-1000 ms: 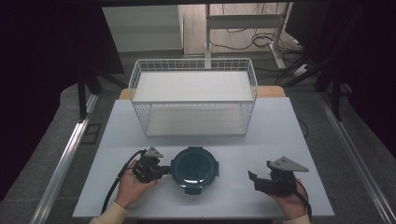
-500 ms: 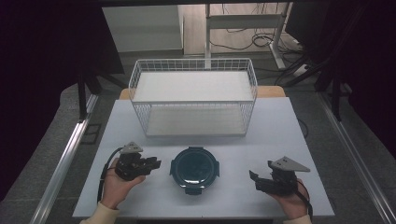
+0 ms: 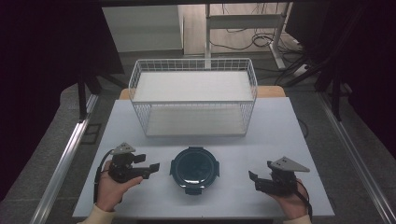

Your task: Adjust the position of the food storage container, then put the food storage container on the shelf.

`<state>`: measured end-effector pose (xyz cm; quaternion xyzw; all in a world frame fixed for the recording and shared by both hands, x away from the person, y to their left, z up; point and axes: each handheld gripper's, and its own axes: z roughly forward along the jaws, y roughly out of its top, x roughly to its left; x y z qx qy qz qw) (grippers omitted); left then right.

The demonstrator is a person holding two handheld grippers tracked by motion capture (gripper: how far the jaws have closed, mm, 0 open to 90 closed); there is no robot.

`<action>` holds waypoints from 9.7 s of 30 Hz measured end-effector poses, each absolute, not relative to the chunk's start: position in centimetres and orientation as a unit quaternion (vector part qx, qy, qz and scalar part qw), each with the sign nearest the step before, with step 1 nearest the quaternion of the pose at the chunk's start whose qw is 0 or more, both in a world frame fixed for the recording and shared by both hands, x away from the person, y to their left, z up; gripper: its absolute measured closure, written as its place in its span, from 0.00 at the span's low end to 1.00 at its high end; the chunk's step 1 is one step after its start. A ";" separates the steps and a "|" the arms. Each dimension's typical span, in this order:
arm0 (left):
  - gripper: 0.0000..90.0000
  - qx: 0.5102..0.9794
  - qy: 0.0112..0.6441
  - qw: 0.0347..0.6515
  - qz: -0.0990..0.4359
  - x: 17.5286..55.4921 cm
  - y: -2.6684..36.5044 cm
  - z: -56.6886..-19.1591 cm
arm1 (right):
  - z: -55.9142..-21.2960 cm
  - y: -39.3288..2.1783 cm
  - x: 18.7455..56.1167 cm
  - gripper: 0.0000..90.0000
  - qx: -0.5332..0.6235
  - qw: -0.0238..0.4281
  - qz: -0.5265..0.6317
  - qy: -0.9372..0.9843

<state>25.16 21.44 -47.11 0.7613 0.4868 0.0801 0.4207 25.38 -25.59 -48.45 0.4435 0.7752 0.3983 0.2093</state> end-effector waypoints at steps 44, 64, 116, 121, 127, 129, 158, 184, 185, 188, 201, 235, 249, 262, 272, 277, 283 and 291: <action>0.14 0.743 0.489 0.456 0.009 25.9 19.6 -46.8 | -46.6 -18.4 27.0 0.14 0.434 0.061 0.455 0.775; 0.12 0.732 0.505 0.451 -0.083 28.0 17.0 -49.5 | -49.2 -14.3 29.5 0.08 0.474 -0.045 0.435 0.765; 0.47 0.699 0.514 0.484 -0.113 25.4 16.8 -48.8 | -48.7 -14.7 27.4 0.37 0.487 -0.082 0.479 0.726; 0.48 0.703 0.502 0.493 -0.100 25.0 16.7 -47.8 | -47.7 -14.8 27.1 0.37 0.470 -0.066 0.490 0.731; 0.48 0.709 0.486 0.505 -0.079 24.5 16.7 -46.3 | -46.1 -14.9 26.7 0.38 0.448 -0.043 0.503 0.737; 0.48 0.711 0.482 0.507 -0.074 24.3 16.7 -45.8 | -45.6 -14.9 26.6 0.37 0.441 -0.036 0.507 0.739; 0.49 0.710 0.447 0.544 -0.027 26.9 17.7 -38.8 | -37.5 -13.9 29.5 0.38 0.382 0.023 0.527 0.759; 0.49 0.716 0.432 0.548 -0.001 29.3 17.4 -34.3 | -33.2 -14.1 32.1 0.38 0.368 0.035 0.540 0.756; 0.49 0.716 0.432 0.549 0.001 29.4 17.4 -34.1 | -33.0 -14.1 32.3 0.38 0.366 0.037 0.542 0.756; 0.49 0.716 0.432 0.548 0.004 29.7 17.4 -33.6 | -32.7 -14.1 32.5 0.38 0.366 0.037 0.542 0.756; 0.49 0.715 0.429 0.552 0.007 31.5 17.7 -31.6 | -30.4 -13.8 34.4 0.38 0.359 0.044 0.543 0.758; 0.49 0.722 0.424 0.547 0.010 38.6 18.0 -27.9 | -27.4 -13.5 41.0 0.38 0.367 0.040 0.549 0.750; 0.49 0.719 0.436 0.541 -0.016 43.1 18.2 -29.2 | -28.1 -13.5 45.1 0.38 0.390 0.026 0.541 0.745; 0.49 0.704 0.457 0.542 -0.042 45.4 18.4 -30.9 | -29.9 -13.3 47.4 0.38 0.414 0.006 0.535 0.736; 0.45 0.665 0.486 0.556 -0.112 47.8 18.3 -32.5 | -30.8 -13.9 49.5 0.37 0.493 -0.052 0.533 0.686; 0.43 0.642 0.505 0.559 -0.142 48.9 18.3 -33.4 | -31.6 -14.1 50.4 0.37 0.537 -0.079 0.530 0.652; 0.39 0.628 0.512 0.563 -0.161 49.7 18.3 -34.5 | -32.2 -13.8 50.7 0.37 0.560 -0.075 0.526 0.636; 0.31 0.638 0.523 0.556 -0.100 48.9 17.8 -33.7 | -32.0 -13.6 50.0 0.29 0.558 -0.040 0.529 0.638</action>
